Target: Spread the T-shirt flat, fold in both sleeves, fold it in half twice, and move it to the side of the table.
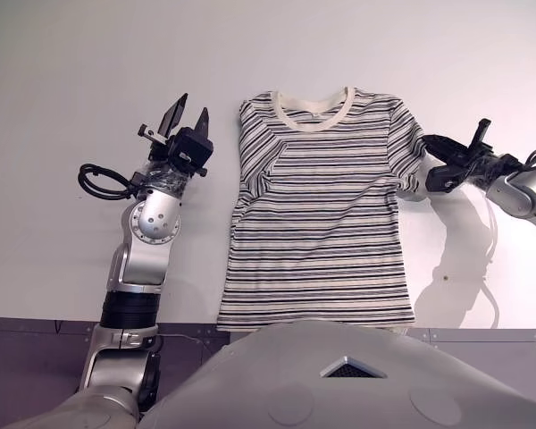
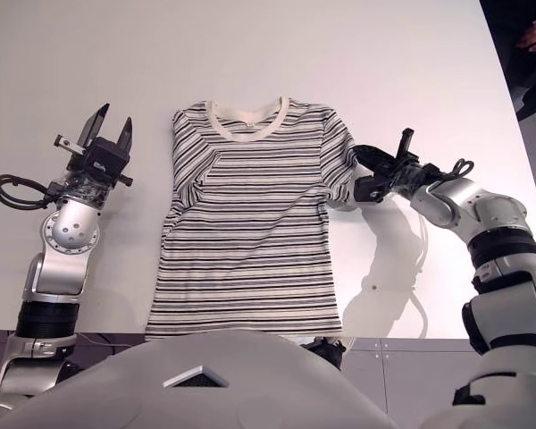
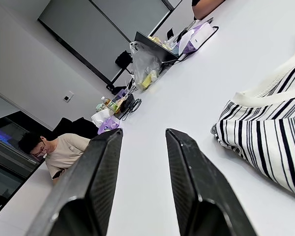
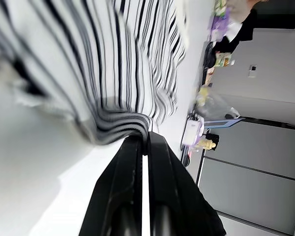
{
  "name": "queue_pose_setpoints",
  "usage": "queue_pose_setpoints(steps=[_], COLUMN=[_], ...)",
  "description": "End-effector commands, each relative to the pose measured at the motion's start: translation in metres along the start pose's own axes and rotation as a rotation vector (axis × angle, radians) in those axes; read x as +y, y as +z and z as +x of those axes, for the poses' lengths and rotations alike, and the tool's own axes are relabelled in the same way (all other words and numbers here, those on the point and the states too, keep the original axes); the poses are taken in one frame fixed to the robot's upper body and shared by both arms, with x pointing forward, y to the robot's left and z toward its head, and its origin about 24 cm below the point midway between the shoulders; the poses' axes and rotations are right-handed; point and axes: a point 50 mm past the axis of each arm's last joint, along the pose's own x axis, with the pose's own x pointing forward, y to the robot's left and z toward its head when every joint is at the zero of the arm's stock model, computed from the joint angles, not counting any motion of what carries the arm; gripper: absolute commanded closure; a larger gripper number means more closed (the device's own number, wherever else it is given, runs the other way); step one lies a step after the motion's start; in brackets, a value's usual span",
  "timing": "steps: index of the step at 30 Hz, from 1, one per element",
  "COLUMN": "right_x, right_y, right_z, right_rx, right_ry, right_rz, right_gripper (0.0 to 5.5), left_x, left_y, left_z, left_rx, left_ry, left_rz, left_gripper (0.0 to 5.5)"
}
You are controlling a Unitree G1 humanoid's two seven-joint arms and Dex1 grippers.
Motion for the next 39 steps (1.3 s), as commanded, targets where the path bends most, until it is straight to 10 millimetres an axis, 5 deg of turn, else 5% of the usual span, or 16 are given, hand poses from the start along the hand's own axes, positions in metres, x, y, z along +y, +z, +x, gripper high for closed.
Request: queue_pose_setpoints(steps=[1, 16, 23, 26, 29, 34, 39], right_x=[-0.018, -0.018, -0.031, -0.054, -0.054, 0.012, 0.022], right_y=[0.011, 0.064, 0.062, 0.043, 0.018, 0.057, 0.081], right_z=[0.002, 0.049, 0.042, 0.022, -0.022, -0.106, -0.126], right_rx=[-0.091, -0.222, -0.256, -0.208, -0.154, -0.371, -0.487], right_ry=[-0.088, -0.082, -0.101, -0.215, -0.185, 0.239, 0.428], right_rz=[-0.001, 0.056, 0.068, 0.137, 0.121, 0.162, 0.177], right_gripper=[5.38, 5.38, 4.20, 3.81, 3.38, 2.56, 2.45], left_x=[0.002, -0.007, -0.011, -0.010, -0.007, -0.022, -0.030], left_y=[-0.005, -0.009, -0.015, -0.017, -0.022, -0.008, -0.003], left_z=[-0.003, -0.002, -0.008, -0.028, -0.078, -0.149, -0.174], left_rx=[0.022, 0.039, 0.064, 0.055, 0.091, 0.102, 0.039], left_ry=[0.012, -0.029, -0.063, -0.179, -0.394, -0.819, -1.073], left_rz=[0.015, -0.006, -0.008, 0.025, 0.080, 0.082, 0.166], left_gripper=[3.86, 3.86, 3.86, 3.86, 3.86, 3.54, 3.10])
